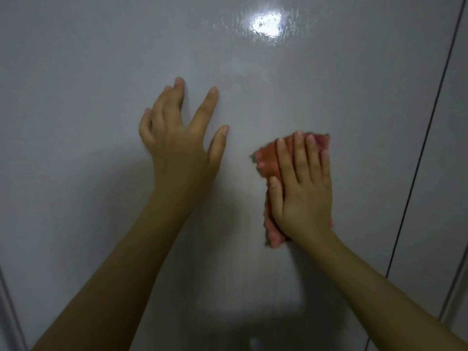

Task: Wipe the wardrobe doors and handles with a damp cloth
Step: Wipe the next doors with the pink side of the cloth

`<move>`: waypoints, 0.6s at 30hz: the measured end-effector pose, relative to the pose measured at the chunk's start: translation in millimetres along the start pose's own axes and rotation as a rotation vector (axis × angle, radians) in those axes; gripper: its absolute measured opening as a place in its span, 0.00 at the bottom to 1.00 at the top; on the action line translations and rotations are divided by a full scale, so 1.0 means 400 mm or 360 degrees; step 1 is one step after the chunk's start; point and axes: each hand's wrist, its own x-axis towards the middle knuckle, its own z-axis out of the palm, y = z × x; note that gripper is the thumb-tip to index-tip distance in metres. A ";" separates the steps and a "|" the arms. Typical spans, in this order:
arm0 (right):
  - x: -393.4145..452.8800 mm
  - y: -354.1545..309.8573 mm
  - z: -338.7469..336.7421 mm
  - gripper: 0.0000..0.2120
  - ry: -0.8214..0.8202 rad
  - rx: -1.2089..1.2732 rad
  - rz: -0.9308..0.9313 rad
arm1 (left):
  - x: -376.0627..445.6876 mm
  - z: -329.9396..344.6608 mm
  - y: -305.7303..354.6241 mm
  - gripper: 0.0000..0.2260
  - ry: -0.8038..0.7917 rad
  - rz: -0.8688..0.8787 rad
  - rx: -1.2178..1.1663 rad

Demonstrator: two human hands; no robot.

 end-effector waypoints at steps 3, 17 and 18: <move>-0.009 -0.066 0.024 0.28 0.0003 0.0049 0.0090 | 0.004 0.006 -0.016 0.19 0.0027 0.0027 0.0016; -0.022 -0.121 0.042 0.28 -0.0073 0.0022 -0.0123 | 0.010 0.010 -0.039 0.19 0.0047 0.0104 -0.0005; -0.062 -0.121 0.046 0.28 -0.0159 -0.0012 -0.0297 | 0.011 0.007 -0.042 0.19 0.0043 0.0114 -0.0026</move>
